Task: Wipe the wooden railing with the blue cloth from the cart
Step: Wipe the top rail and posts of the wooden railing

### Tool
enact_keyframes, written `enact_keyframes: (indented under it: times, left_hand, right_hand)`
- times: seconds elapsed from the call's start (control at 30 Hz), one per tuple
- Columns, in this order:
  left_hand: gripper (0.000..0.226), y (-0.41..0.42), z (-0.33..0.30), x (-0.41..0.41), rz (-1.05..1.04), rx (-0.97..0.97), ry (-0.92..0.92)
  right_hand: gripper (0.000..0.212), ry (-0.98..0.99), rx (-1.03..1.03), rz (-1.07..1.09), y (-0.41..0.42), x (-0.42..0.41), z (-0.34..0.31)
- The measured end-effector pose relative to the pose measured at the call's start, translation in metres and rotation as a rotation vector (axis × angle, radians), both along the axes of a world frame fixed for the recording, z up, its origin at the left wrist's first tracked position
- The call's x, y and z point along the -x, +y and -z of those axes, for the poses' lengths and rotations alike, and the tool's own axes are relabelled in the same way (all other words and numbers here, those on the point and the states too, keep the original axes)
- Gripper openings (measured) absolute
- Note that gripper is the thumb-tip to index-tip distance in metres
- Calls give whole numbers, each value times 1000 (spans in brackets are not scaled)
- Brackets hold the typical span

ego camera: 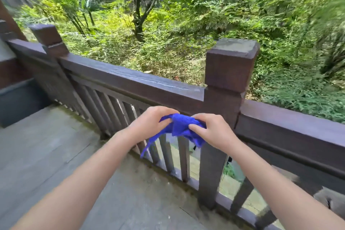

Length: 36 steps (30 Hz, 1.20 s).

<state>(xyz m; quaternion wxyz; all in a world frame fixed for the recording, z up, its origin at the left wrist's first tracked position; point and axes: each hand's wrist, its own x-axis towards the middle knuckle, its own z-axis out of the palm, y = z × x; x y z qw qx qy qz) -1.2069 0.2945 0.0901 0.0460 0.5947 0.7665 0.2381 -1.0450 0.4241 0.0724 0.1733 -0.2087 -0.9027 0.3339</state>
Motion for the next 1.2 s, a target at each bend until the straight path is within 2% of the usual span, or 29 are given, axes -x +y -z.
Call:
enact_keyframes:
  times: [0.17,0.27,0.4,0.53,0.6,0.67,0.73,0.8,0.87,0.97,1.03,1.2]
  left_hand:
    - [31,17,-20,58,112,-39,63]
    - [34,48,-33,94,116,-71,96]
    - [33,93,-51,136,166,-173,150]
    - [38,133,-51,162,198,-281,131]
    - [42,147,-31,168,258,-231,136]
    - [43,153,-1,173,372,-51,140]
    - [41,151,21,179,411,82,102]
    - [38,158,27,187,364,8,-3]
    - [36,176,31,188,362,-77,8]
    - [45,195,46,177,473,65,132]
    - [48,201,59,177,483,147,213]
    - [48,203,71,207,564,71,300]
  right_hand:
    - [17,49,-61,146,-7,50,-14]
    - [20,91,-173,256,7,84,-27]
    - [20,130,-423,384,34,128,-38]
    - [9,114,-775,539,53,160,-38]
    - [12,-94,-745,559,64,169,-28]
    - [20,-332,-596,519,69,172,-8]
    - [24,-444,-437,512,71,172,6]
    - [24,-390,-434,561,78,178,9]
    - [27,-248,-406,664,94,188,14]
    - [45,-375,-274,653,105,199,31]
    - [49,-434,-228,680,105,200,46]
    - [52,-421,-295,803,97,223,57]
